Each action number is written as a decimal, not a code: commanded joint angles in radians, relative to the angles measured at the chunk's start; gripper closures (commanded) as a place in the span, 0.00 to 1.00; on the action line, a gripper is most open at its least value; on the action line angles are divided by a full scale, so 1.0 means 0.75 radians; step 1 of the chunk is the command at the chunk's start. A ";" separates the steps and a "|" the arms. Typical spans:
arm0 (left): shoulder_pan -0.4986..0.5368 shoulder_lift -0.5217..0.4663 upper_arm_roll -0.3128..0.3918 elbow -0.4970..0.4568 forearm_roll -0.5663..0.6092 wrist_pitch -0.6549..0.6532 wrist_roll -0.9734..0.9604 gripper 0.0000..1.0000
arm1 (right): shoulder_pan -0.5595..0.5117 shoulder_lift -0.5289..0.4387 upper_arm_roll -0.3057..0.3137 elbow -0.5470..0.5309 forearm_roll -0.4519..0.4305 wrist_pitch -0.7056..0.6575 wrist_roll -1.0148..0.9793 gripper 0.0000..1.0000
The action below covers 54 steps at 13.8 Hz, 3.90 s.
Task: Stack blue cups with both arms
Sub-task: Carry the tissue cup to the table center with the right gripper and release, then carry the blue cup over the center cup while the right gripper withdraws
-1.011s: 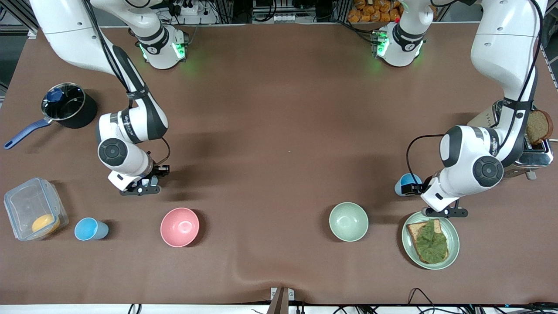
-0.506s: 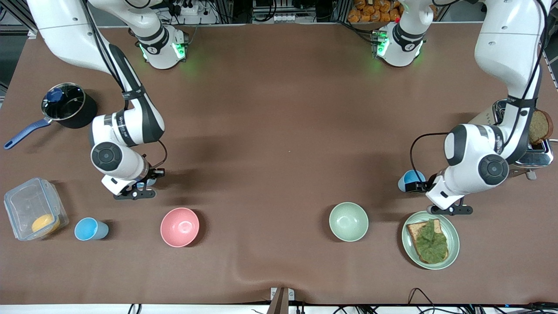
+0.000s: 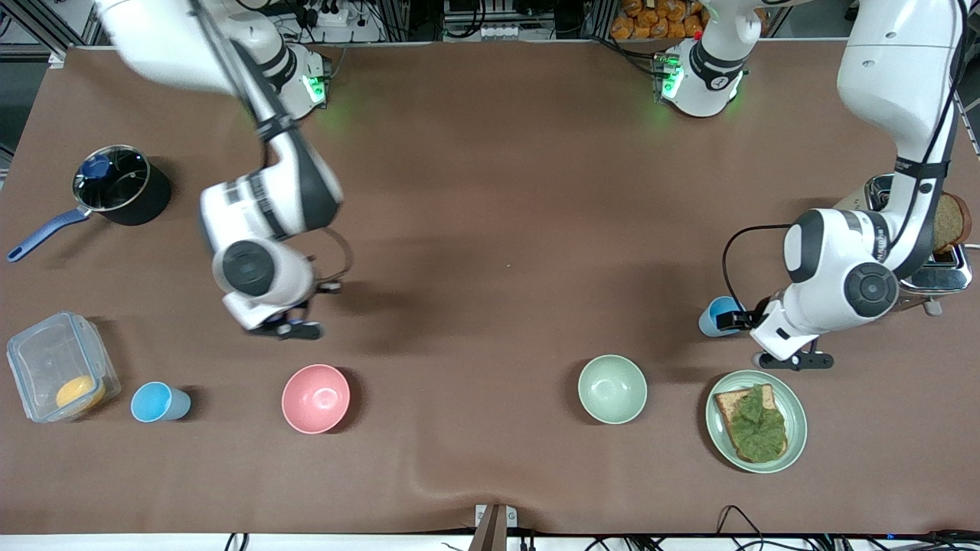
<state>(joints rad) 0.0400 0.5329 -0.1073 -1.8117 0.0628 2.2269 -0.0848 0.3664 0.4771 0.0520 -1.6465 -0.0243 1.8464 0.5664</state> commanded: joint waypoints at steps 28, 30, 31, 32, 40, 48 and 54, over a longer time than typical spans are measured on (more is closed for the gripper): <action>0.031 -0.060 -0.021 0.053 -0.327 0.064 -0.071 1.00 | 0.499 0.287 -0.026 0.213 0.216 0.496 0.789 0.02; 0.024 -0.123 -0.084 0.013 -0.329 0.064 -0.103 1.00 | 0.501 0.280 -0.030 0.311 0.212 0.313 0.789 0.00; 0.022 -0.154 -0.110 -0.004 -0.329 0.062 -0.136 1.00 | 0.497 0.280 -0.033 0.368 0.212 0.227 0.783 0.00; 0.022 -0.181 -0.149 -0.020 -0.327 0.062 -0.173 1.00 | 0.481 0.274 -0.053 0.422 0.212 0.126 0.771 0.00; -0.212 -0.208 -0.340 0.014 -0.203 0.056 -0.802 1.00 | 0.081 0.037 -0.061 0.473 0.163 -0.312 0.078 0.00; -0.650 -0.111 -0.329 0.139 -0.010 0.054 -1.445 1.00 | -0.257 -0.190 -0.065 0.349 0.045 -0.384 -0.554 0.00; -0.726 -0.038 -0.329 0.143 0.098 0.056 -1.550 1.00 | -0.435 -0.548 -0.020 -0.234 0.014 0.033 -0.894 0.00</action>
<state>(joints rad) -0.4868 0.4865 -0.3630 -1.7301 0.0994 2.2736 -1.2133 0.1198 0.2019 -0.0093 -1.6321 -0.0001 1.7729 -0.0096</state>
